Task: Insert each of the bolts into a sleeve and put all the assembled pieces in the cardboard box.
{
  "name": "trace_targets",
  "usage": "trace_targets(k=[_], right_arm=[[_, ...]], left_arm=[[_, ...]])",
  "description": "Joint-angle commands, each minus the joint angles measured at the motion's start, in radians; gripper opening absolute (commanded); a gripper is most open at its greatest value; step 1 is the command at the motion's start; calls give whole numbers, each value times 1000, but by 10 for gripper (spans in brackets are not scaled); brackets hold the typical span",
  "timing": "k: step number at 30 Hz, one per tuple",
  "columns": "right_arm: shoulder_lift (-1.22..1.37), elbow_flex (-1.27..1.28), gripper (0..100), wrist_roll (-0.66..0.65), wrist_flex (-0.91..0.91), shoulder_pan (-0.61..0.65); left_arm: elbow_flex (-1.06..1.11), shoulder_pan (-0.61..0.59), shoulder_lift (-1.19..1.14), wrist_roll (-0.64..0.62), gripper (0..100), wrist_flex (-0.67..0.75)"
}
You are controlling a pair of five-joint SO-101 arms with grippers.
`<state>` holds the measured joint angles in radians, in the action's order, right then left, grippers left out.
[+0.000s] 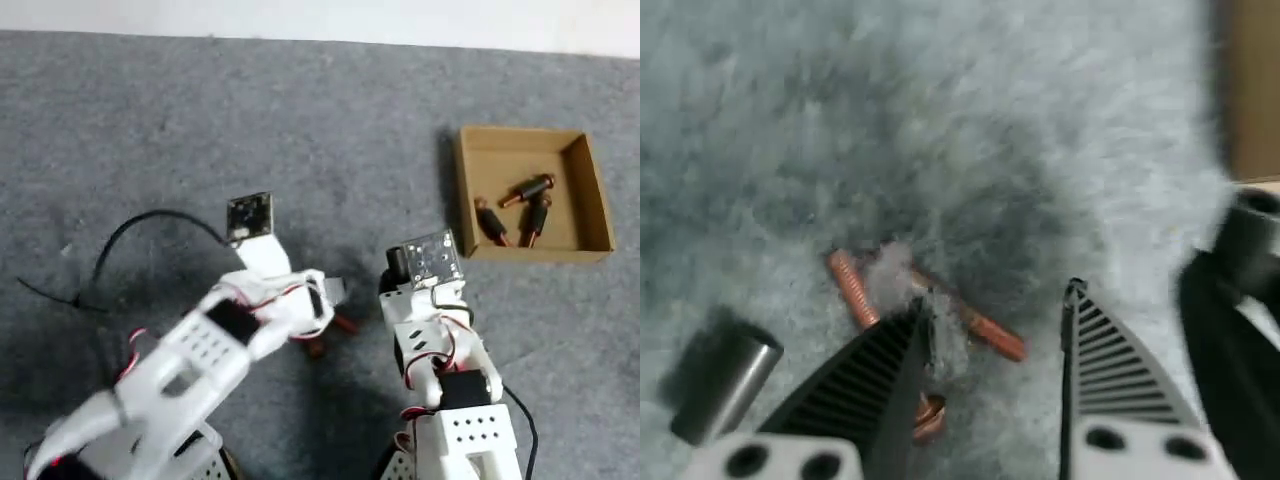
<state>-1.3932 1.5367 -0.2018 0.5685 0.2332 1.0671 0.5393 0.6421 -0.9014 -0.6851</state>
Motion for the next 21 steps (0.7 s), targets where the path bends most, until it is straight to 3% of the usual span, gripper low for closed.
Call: trace_targets(k=[1, 21], right_arm=[[-16, -2, 4, -3, -28, -12], [-15, -1, 4, -3, -28, -12]], left_arm=[[-116, 21, -182, -83, 204, 23], [-274, 13, -598, -103, 200, 25]])
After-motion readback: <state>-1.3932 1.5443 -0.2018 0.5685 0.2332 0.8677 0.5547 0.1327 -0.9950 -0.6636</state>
